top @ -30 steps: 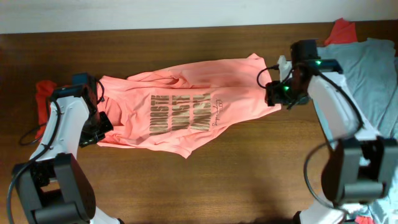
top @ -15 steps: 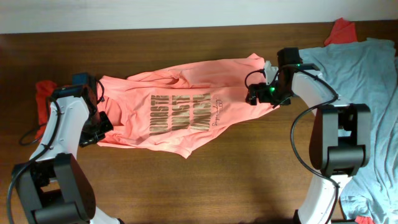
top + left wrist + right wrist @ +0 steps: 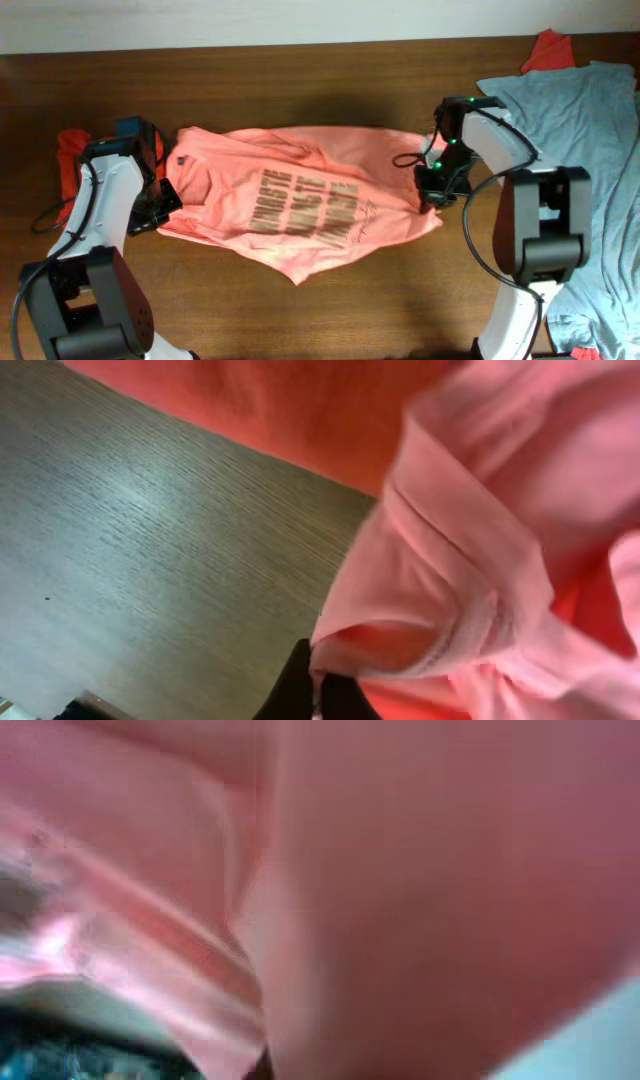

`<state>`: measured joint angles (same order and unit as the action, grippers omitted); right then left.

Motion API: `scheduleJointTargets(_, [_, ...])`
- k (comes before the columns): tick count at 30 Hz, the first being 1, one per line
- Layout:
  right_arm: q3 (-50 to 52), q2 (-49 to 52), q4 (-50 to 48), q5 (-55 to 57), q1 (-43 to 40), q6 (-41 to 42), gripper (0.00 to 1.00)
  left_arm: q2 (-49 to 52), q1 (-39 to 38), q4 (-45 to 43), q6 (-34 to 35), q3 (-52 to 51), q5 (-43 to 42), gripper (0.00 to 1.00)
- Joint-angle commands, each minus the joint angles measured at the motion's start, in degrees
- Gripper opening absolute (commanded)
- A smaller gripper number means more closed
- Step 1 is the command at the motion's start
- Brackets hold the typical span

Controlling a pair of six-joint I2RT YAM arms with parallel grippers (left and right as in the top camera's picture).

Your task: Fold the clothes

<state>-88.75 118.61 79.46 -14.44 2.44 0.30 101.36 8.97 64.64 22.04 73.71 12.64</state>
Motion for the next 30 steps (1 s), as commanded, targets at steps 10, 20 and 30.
scheduleJointTargets(10, [-9.03, -6.03, -12.48, 10.69, -0.7, 4.44, 0.69, -0.9, -0.07, 0.74, -0.7, 0.2, 0.22, 0.0])
scheduleJointTargets(20, [-8.52, -5.44, -11.5, 11.5, -0.57, -0.57, 0.57, -0.9, -0.07, 0.33, -0.7, 0.2, 0.2, 0.0])
scheduleJointTargets(30, [-7.56, 1.73, -22.71, 11.13, -0.59, -3.76, 0.45, -0.9, -0.07, 0.33, -0.7, 0.2, 0.22, 0.0])
